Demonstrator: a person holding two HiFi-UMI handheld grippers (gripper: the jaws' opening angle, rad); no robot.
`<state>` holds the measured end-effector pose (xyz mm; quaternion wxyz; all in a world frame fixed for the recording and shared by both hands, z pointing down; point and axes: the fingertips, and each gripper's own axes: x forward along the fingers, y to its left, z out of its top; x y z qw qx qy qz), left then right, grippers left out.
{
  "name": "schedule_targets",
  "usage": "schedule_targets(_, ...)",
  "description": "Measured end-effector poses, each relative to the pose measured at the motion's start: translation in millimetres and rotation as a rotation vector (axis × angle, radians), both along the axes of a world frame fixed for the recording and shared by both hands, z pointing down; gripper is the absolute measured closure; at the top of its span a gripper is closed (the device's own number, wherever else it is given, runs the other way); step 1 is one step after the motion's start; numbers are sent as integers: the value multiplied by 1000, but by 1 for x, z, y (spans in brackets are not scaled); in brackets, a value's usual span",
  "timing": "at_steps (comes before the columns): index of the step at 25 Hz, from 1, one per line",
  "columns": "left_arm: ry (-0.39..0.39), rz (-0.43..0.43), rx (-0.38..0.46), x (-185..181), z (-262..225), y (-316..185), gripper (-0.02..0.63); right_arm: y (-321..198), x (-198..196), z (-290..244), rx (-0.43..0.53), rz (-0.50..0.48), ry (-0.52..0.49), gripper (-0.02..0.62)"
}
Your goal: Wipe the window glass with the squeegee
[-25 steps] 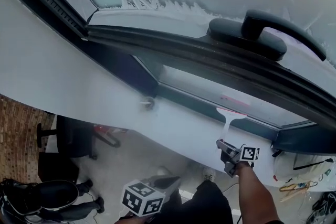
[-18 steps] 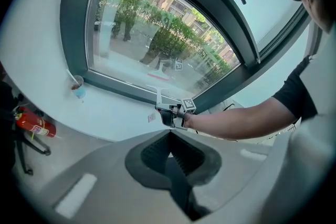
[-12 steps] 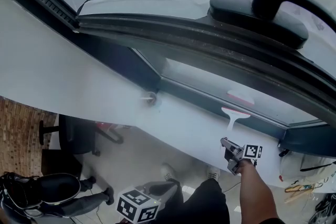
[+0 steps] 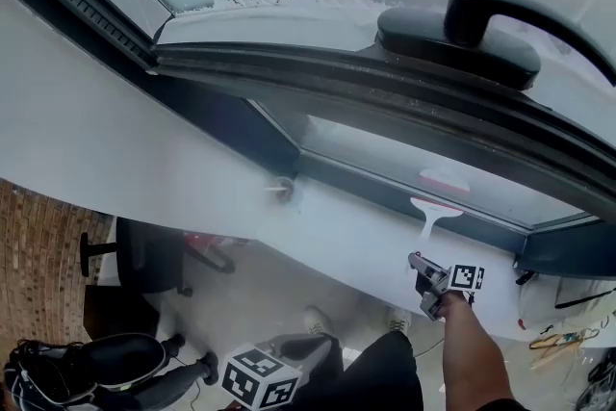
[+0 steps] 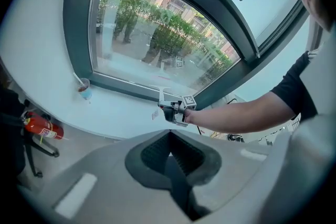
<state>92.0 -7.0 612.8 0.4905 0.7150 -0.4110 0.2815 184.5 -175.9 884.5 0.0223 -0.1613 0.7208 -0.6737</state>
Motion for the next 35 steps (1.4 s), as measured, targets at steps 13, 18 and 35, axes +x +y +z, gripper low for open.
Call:
schedule_targets(13,30,92,196,-24,-72,-46,606,26,1,-155,149,53,-4,511)
schedule_targets(18,53,165,257,-43,-98,-34,606,57,-8,-222,224,106,22,511)
schedule_targets(35,227,318,541,-139,-193,35,606,207,-104,-441,477,371,222,509)
